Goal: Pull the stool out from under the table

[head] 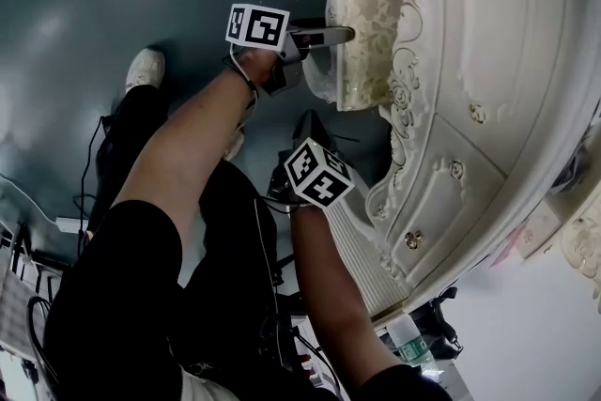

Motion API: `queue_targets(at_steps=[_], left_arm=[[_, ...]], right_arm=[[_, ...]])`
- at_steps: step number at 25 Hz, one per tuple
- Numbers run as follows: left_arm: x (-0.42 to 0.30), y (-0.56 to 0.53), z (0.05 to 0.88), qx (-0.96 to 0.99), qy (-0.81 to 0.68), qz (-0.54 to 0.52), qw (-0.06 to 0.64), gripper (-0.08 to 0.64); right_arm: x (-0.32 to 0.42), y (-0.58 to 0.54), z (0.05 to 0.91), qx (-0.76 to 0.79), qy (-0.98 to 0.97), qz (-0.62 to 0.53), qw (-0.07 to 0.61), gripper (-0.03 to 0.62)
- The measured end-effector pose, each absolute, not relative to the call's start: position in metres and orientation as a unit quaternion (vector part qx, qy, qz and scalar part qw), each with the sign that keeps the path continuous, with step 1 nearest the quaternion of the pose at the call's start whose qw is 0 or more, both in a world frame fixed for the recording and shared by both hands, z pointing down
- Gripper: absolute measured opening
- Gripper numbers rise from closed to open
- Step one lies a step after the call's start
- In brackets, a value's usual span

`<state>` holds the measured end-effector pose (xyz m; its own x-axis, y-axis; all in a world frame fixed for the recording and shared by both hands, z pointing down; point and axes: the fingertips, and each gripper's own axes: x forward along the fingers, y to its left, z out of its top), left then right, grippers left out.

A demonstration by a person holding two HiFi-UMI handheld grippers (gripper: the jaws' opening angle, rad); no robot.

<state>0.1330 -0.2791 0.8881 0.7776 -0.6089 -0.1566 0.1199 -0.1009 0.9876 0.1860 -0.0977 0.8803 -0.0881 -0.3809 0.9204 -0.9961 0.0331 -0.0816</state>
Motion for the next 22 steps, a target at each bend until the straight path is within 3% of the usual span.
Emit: queue_targets(at_steps=[10, 18, 20, 21, 22], left_arm=[[0.051, -0.183, 0.889, 0.641, -0.194, -0.281, 0.687, 0.442], [-0.03, -0.102, 0.892, 0.649, -0.253, -0.281, 0.66, 0.44], [-0.051, -0.085, 0.885, 0.663, -0.272, -0.27, 0.643, 0.399], [-0.058, -0.08, 0.879, 0.673, -0.281, -0.265, 0.63, 0.305], [-0.062, -0.077, 0.872, 0.679, -0.287, -0.265, 0.621, 0.297]], right_arm=[[0.146, -0.039, 0.857, 0.476, -0.644, 0.447, 0.398, 0.008], [0.124, 0.018, 0.841, 0.392, -0.698, 0.427, 0.422, 0.008], [0.122, 0.023, 0.841, 0.375, -0.709, 0.415, 0.429, 0.008], [0.122, 0.025, 0.842, 0.369, -0.713, 0.411, 0.432, 0.008], [0.122, 0.028, 0.843, 0.365, -0.715, 0.41, 0.434, 0.008]])
